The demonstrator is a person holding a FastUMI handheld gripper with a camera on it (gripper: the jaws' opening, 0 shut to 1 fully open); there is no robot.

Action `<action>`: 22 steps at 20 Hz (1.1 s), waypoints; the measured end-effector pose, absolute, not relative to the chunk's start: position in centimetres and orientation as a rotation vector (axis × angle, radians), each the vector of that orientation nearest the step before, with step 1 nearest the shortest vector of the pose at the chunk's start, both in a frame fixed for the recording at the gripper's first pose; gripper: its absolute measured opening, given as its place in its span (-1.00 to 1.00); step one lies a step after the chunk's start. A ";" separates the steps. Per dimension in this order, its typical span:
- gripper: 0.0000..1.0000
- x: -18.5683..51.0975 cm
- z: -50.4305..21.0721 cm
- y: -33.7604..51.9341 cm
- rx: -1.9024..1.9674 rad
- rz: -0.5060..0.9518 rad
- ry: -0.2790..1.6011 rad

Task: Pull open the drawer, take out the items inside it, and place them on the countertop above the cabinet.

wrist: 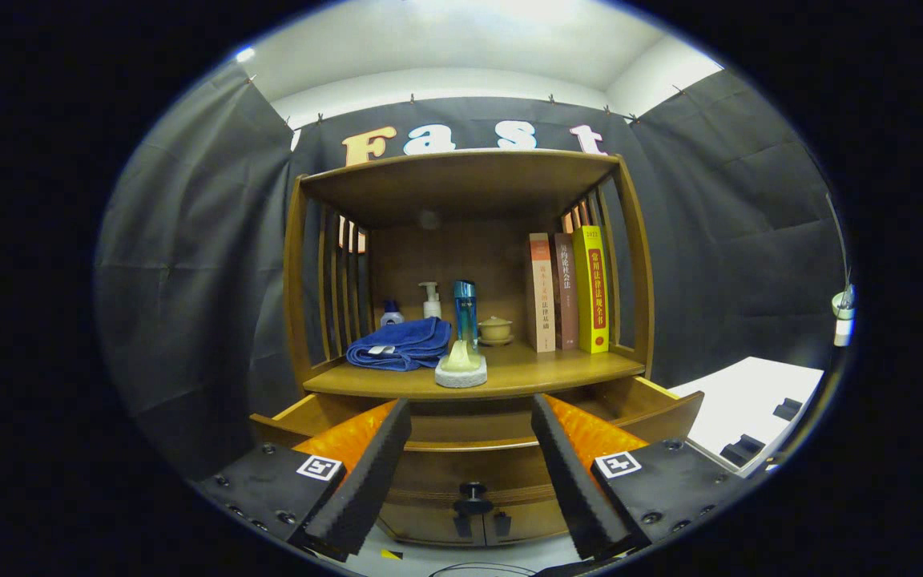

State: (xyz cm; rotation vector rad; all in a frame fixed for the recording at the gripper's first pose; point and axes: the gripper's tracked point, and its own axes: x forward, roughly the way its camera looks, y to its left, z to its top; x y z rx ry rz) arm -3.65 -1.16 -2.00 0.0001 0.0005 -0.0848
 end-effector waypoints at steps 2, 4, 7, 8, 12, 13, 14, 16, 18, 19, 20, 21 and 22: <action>0.97 -3.6 -2.7 -1.4 -0.005 -0.091 -0.001; 0.97 -3.5 -3.6 -1.5 -0.009 -0.092 0.008; 0.97 -3.2 -4.9 -1.5 0.007 -0.096 0.023; 0.97 -3.1 -5.5 -1.5 0.013 -0.096 0.027; 0.97 -2.5 -9.2 -1.2 0.018 -0.091 0.062; 0.97 -1.7 -10.2 -1.1 0.016 -0.086 0.077; 0.97 -1.5 -11.3 -0.9 0.011 -0.081 0.093; 0.97 -0.9 -12.7 -0.6 0.000 -0.077 0.109; 0.96 -0.1 -13.5 -0.4 -0.001 -0.078 0.116; 0.96 0.2 -13.9 -0.4 0.003 -0.079 0.121; 0.96 0.3 -14.1 -0.5 0.005 -0.093 0.122; 0.96 0.4 -14.0 -0.6 0.005 -0.099 0.113; 0.96 0.4 -13.9 -0.6 -0.004 -0.101 0.109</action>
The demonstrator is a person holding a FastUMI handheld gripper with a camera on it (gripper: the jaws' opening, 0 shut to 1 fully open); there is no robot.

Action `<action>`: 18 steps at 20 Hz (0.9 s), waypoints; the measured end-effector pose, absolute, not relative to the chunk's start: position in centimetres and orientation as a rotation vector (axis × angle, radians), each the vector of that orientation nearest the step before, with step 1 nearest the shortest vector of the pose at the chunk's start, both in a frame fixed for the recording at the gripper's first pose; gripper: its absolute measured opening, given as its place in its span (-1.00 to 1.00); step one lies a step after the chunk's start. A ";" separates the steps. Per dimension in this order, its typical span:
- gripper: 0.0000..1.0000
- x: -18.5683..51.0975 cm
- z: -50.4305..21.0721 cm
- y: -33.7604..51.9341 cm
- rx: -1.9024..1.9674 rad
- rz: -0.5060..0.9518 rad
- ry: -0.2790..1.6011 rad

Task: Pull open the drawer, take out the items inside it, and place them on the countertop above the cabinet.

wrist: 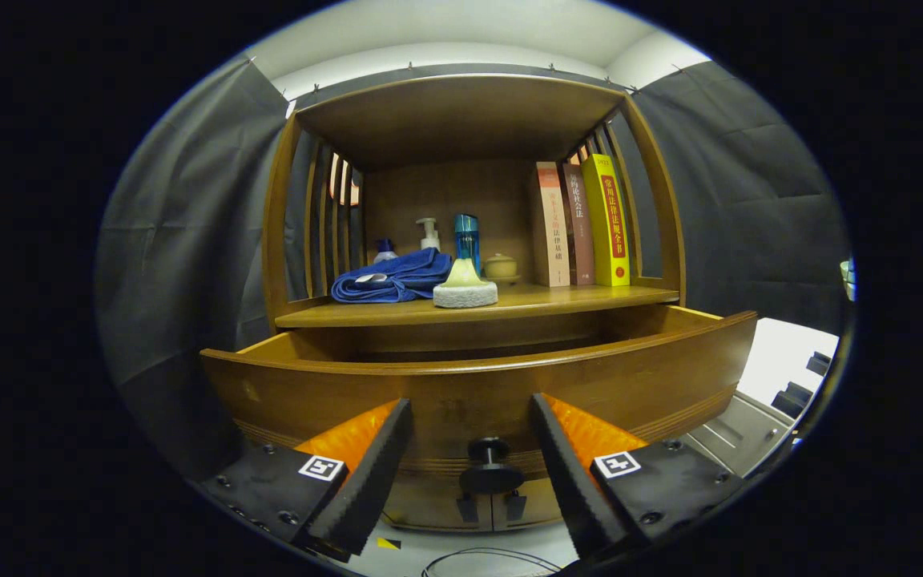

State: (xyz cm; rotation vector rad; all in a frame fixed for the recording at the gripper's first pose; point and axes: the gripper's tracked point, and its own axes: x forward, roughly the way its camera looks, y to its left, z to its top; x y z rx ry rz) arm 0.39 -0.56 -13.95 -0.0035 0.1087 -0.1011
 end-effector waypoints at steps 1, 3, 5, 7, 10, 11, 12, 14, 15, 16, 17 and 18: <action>0.96 0.4 -13.9 -0.5 -0.009 -0.100 0.107; 0.96 0.5 -14.1 -0.2 -0.010 -0.103 0.110; 0.95 0.9 -14.3 -0.2 -0.014 -0.105 0.118; 0.95 1.6 -14.4 -0.4 -0.005 -0.105 0.129; 0.95 3.0 -14.6 -0.6 -0.003 -0.104 0.145; 0.95 3.5 -14.7 -0.7 -0.005 -0.104 0.149; 0.95 3.9 -14.8 -0.7 -0.003 -0.102 0.154; 0.95 4.9 -15.0 -0.8 0.001 -0.101 0.161; 0.95 5.6 -15.2 -0.9 -0.002 -0.101 0.166; 0.95 6.0 -15.2 -1.0 -0.005 -0.100 0.165; 0.95 6.4 -15.4 -1.0 -0.004 -0.101 0.166; 0.95 6.8 -15.5 -1.0 -0.003 -0.101 0.170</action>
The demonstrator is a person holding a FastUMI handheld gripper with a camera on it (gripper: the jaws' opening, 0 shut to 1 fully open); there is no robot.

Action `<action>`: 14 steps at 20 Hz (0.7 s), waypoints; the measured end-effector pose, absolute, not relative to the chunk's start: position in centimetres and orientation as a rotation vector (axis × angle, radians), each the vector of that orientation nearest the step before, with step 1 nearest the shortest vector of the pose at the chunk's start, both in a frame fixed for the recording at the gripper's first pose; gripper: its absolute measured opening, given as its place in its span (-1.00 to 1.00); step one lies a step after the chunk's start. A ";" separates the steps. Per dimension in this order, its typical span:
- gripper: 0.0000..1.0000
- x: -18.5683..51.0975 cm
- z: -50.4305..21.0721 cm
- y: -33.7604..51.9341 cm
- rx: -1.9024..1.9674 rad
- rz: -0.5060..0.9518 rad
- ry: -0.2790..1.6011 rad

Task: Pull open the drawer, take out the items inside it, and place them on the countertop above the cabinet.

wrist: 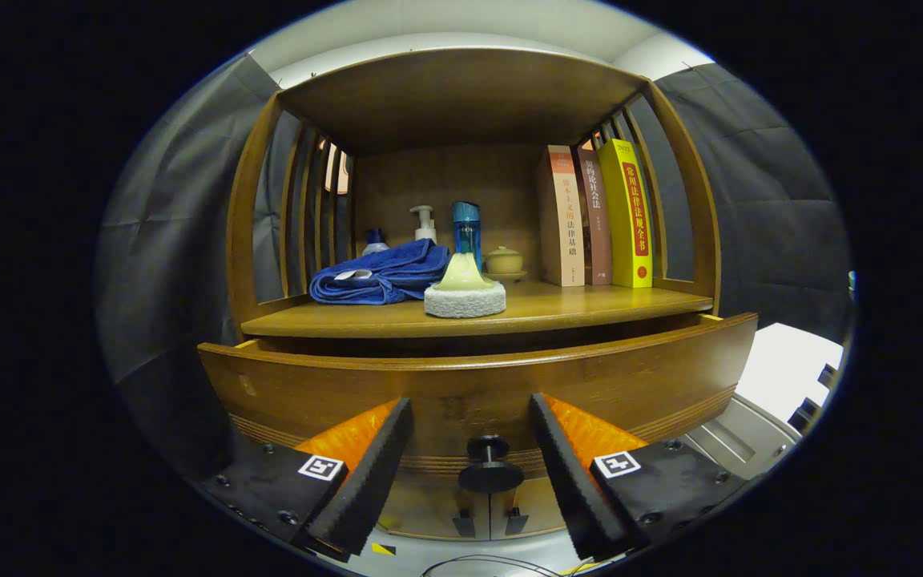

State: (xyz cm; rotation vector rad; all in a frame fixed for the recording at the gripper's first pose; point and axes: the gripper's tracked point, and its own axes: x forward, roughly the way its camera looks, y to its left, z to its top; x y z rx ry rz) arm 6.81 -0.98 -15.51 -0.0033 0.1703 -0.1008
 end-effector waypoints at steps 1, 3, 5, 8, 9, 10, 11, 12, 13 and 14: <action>0.96 7.2 -15.7 -1.0 -0.005 -0.101 0.172; 0.96 7.8 -15.8 -1.1 -0.002 -0.101 0.179; 0.96 8.6 -16.1 -1.1 -0.001 -0.101 0.186; 0.95 9.8 -16.3 -1.4 -0.005 -0.101 0.192; 0.95 10.1 -16.4 -1.4 -0.008 -0.101 0.195; 0.95 10.5 -16.5 -1.5 -0.014 -0.101 0.196; 0.95 10.9 -16.6 -1.5 -0.018 -0.101 0.198; 0.95 11.3 -16.8 -1.5 -0.018 -0.103 0.203; 0.97 11.5 -16.8 -1.4 -0.013 -0.102 0.204; 0.98 11.5 -16.9 -1.2 -0.014 -0.103 0.195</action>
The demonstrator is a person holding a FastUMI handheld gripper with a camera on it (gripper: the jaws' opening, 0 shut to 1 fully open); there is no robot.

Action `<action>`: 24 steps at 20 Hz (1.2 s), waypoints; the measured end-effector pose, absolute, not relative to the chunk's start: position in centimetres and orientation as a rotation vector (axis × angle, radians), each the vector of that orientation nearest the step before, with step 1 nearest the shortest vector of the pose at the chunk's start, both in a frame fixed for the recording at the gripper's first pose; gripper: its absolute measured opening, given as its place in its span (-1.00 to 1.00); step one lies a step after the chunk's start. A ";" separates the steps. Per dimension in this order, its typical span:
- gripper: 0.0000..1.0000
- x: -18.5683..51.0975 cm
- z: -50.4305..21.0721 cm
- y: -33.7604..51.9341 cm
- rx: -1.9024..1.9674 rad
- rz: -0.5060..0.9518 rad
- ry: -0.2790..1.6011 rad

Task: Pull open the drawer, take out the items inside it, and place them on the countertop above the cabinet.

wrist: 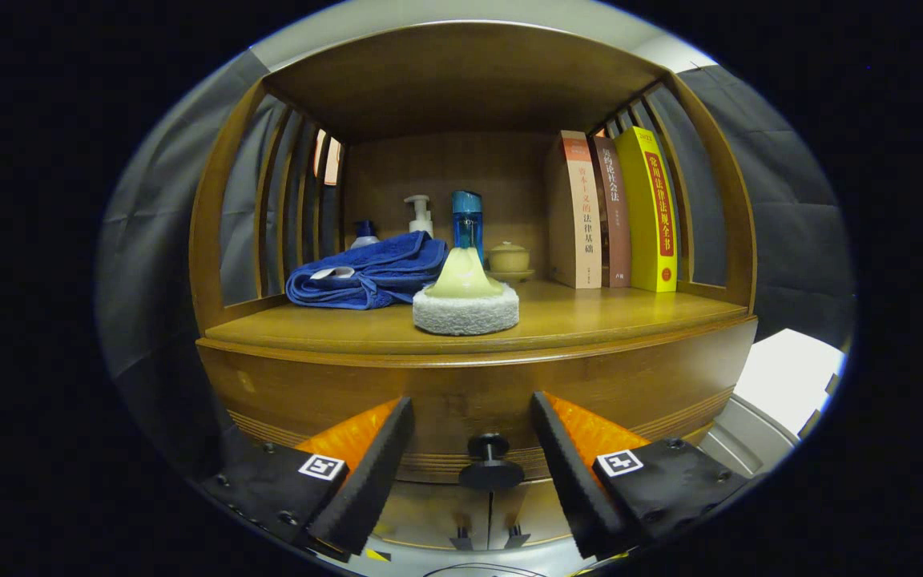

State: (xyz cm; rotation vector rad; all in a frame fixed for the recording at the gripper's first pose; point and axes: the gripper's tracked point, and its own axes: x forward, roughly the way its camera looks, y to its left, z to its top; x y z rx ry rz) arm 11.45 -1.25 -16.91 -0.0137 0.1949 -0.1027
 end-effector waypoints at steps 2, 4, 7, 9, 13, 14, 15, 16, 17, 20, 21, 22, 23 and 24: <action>0.97 11.4 -16.9 -1.2 -0.041 -0.097 0.188; 0.97 11.3 -16.9 -1.2 -0.039 -0.097 0.194; 0.97 10.8 -15.4 -1.0 -0.007 -0.090 0.163; 0.97 9.3 -13.9 -0.9 -0.024 -0.086 0.146; 0.97 5.6 -10.9 0.5 -0.023 -0.048 0.117; 0.97 4.6 -10.3 0.5 -0.017 -0.045 0.116; 0.97 3.7 -9.6 0.4 -0.014 -0.046 0.112; 0.97 2.8 -8.9 0.1 -0.012 -0.051 0.103; 0.97 1.9 -8.2 -0.3 -0.011 -0.055 0.091; 0.96 -0.4 -6.2 -1.9 -0.019 -0.075 0.061; 0.96 -1.1 -5.8 -2.4 -0.018 -0.080 0.057; 0.96 -1.6 -5.5 -2.8 -0.013 -0.084 0.050; 0.96 -2.1 -5.4 -3.1 -0.007 -0.086 0.044; 0.96 -2.6 -5.2 -3.5 -0.006 -0.094 0.040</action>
